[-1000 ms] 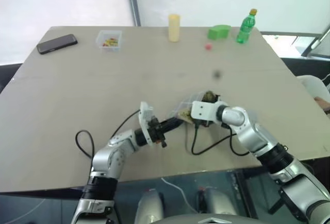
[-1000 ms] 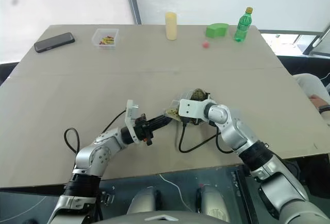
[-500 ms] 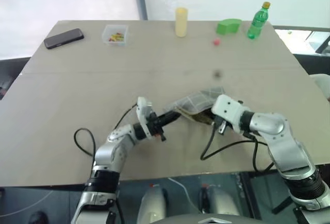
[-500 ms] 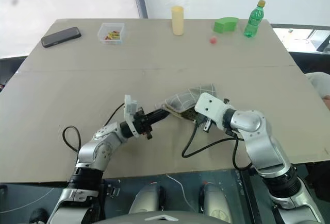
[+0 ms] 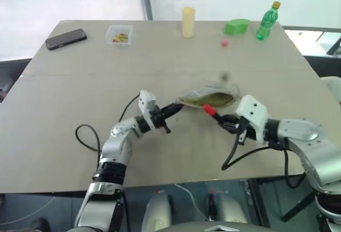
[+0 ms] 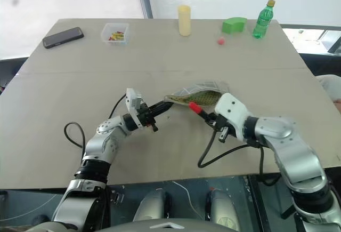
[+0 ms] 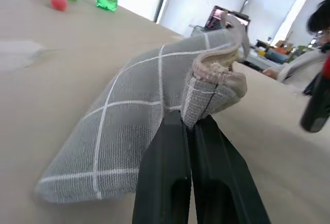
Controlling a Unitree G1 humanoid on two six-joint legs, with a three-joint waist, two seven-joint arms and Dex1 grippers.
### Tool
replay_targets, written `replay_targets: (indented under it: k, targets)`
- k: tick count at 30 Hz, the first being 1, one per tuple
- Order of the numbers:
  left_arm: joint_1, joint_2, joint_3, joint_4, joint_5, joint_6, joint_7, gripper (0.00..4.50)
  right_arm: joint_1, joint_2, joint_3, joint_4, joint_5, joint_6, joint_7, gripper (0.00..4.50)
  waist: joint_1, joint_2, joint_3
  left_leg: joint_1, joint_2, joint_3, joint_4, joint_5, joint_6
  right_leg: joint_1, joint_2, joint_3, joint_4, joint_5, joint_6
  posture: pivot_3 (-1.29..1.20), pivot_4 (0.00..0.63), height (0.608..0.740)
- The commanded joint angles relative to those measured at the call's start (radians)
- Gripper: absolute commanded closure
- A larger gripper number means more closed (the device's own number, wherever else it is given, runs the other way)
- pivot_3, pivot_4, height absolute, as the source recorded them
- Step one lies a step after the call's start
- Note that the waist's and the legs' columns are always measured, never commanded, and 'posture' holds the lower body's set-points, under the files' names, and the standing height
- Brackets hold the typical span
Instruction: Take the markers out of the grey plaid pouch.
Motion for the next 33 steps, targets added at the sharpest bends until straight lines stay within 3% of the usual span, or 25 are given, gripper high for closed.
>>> replay_targets:
  k: [1,6,10,14,21,22,24,28,29,33]
  targets:
    - [0.021,0.019,0.020,-0.050,0.032,-0.048,0.031,4.50,-0.046,0.038,-0.120,0.027,0.031,0.034,-0.093,4.21,-0.001,0.000,0.000,0.000,0.000,0.000,0.000,0.000,0.000,0.000,0.000,0.000,0.000,0.000,0.000,0.00,0.150,0.740]
    - [0.090,0.059,0.049,-0.100,0.055,-0.105,0.055,4.50,-0.117,0.024,-0.170,0.260,-0.035,0.042,-0.258,4.21,0.000,0.000,0.000,0.000,0.000,0.001,0.001,0.000,0.000,0.000,0.000,0.000,0.001,0.000,0.000,0.00,0.150,0.740]
    - [0.159,0.073,0.052,-0.180,0.050,-0.101,0.073,4.50,-0.176,0.021,-0.196,0.391,-0.005,0.083,-0.285,4.21,-0.002,0.001,0.001,0.000,0.000,0.001,0.000,0.000,0.000,0.000,0.000,0.001,0.001,0.000,0.000,0.00,0.150,0.740]
    - [0.170,0.073,0.049,-0.219,0.050,-0.099,0.097,4.50,-0.255,0.066,-0.248,0.617,0.037,0.240,-0.330,4.21,0.002,0.001,0.000,0.000,0.000,0.001,0.000,0.000,0.000,0.000,0.000,0.001,0.001,0.000,0.000,0.00,0.150,0.740]
    - [0.192,0.073,0.039,-0.229,0.044,-0.117,0.071,4.50,-0.298,0.041,-0.159,0.805,0.051,0.216,-0.322,4.21,0.000,0.001,0.000,0.000,0.000,0.001,0.000,0.000,0.000,0.000,0.000,0.001,0.001,0.000,0.000,0.00,0.150,0.740]
    - [0.201,0.072,0.037,-0.245,0.032,-0.106,0.065,4.50,-0.303,0.040,-0.151,0.817,0.050,0.210,-0.323,3.20,0.000,0.000,0.000,0.000,0.000,0.001,0.000,0.000,0.000,0.000,0.000,0.001,0.001,0.000,0.000,0.00,0.150,0.740]
    - [0.212,0.074,0.033,-0.278,-0.001,-0.068,0.047,4.50,-0.319,0.037,-0.138,0.824,0.051,0.203,-0.325,2.42,-0.002,0.001,0.000,0.000,0.000,0.001,0.000,0.000,0.000,0.000,0.000,0.001,0.000,0.000,0.000,0.00,0.150,0.740]
    - [0.217,0.080,0.035,-0.308,-0.068,-0.004,0.000,4.50,-0.301,0.012,-0.118,0.780,0.049,0.155,-0.324,0.37,0.000,0.000,0.000,0.001,0.000,0.002,0.001,0.000,0.000,0.000,0.000,0.001,0.002,0.000,0.000,0.00,0.150,0.740]
    - [0.212,0.079,0.049,-0.324,-0.113,0.041,-0.002,4.50,-0.286,0.001,-0.121,0.735,0.047,0.137,-0.330,0.04,0.001,0.000,0.000,0.001,0.000,0.001,0.002,0.000,0.000,0.000,-0.001,0.001,0.002,0.000,0.000,0.00,0.150,0.740]
    - [0.178,0.098,0.113,-0.410,-0.387,0.314,-0.003,4.50,-0.243,-0.008,-0.272,0.475,0.170,0.167,-0.298,0.04,-0.001,0.002,0.002,-0.001,0.000,0.000,0.001,0.000,0.000,-0.001,0.000,0.002,0.001,0.000,0.001,0.00,0.150,0.740]
